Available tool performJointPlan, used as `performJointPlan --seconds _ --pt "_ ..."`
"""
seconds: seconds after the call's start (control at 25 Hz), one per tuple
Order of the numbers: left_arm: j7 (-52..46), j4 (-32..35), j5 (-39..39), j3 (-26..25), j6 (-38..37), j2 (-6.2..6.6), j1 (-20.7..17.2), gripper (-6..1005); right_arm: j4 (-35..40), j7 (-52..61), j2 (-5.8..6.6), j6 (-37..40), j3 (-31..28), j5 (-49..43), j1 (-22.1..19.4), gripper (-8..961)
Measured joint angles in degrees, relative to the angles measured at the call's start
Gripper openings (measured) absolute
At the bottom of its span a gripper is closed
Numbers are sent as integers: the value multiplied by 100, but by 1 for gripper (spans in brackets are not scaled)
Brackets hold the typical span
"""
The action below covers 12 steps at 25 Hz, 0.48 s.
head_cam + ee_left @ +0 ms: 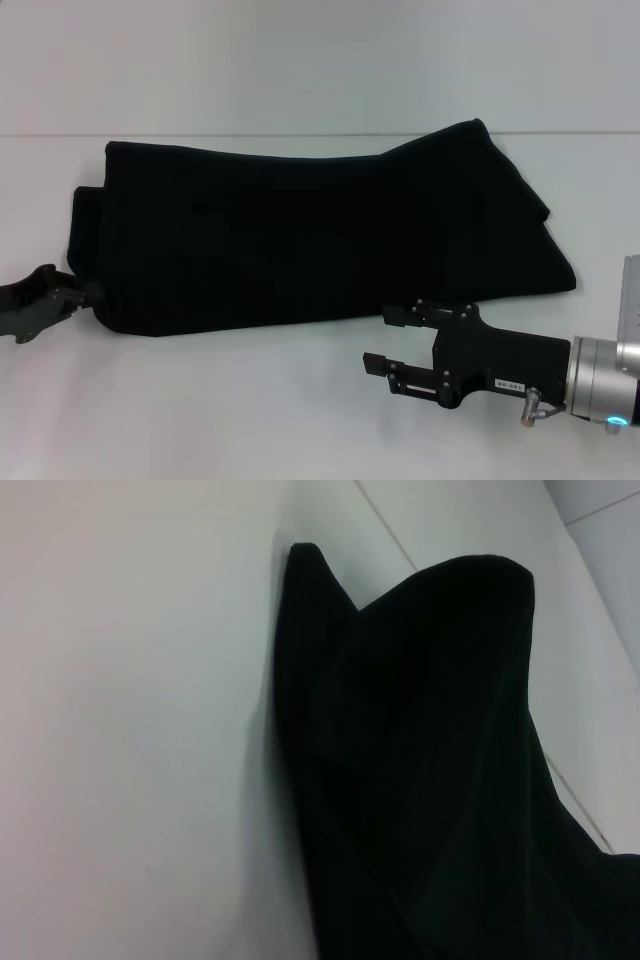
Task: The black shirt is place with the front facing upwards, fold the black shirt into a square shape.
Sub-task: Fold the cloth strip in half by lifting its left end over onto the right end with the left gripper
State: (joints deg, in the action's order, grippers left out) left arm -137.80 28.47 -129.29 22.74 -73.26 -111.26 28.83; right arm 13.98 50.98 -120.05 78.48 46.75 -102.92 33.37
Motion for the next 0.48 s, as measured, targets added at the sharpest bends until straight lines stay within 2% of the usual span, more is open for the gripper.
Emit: performJointPlan --seconds 0.24,0.48 --pt "39 0 51 -78 -43 0 -23 33 0 3 0 1 0 0 -8 684" --pt "78 -18 78 -527 -172 4 -160 33 0 17 0 2 -41 90 -10 685"
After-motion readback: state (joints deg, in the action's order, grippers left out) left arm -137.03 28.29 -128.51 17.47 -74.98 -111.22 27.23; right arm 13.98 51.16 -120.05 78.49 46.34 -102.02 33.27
